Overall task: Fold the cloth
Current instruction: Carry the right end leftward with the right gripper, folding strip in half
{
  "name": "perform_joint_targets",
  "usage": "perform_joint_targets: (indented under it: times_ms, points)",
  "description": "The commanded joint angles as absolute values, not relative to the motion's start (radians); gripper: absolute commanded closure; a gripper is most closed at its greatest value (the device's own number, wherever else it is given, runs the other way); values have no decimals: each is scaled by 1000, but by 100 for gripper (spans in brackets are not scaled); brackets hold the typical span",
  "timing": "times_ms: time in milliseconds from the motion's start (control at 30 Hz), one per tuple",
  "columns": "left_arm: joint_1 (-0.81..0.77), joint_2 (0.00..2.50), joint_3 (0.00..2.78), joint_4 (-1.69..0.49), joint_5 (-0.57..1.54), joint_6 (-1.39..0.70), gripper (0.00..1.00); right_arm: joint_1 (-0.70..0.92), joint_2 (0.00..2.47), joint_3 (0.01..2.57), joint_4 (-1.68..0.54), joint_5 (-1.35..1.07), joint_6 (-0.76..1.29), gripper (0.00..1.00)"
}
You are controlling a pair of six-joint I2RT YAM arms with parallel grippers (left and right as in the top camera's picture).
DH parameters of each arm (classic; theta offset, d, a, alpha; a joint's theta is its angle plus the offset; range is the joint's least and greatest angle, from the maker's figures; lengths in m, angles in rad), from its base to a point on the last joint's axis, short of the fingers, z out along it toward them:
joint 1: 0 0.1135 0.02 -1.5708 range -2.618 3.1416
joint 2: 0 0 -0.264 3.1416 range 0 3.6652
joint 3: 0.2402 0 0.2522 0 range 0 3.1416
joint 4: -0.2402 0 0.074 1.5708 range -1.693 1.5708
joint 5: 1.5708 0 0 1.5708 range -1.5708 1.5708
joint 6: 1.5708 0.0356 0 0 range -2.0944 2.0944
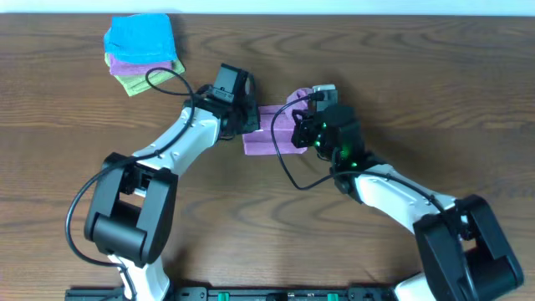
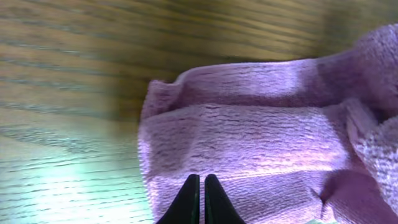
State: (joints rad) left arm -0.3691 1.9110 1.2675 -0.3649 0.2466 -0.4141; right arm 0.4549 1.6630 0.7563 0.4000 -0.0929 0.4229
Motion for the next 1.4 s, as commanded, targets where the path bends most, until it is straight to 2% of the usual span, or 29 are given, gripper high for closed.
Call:
perform_joint_targets:
  times_ms: [0,500,967,1367]
  points:
    - [-329,1876,1271,-385,224,-386,94,469,1665,791,398,-86,402,99]
    - [-168,1761,1271,-471,160,-313,94,522,1764,906,348,-86,358,99]
    - [-134,1754,1260,-554,99,-316,94,577,1809,1019,261,-95,305,99]
    - [-88,1754,1068,-463,173,-386,94,604,1808,1105,179,-102,228,99]
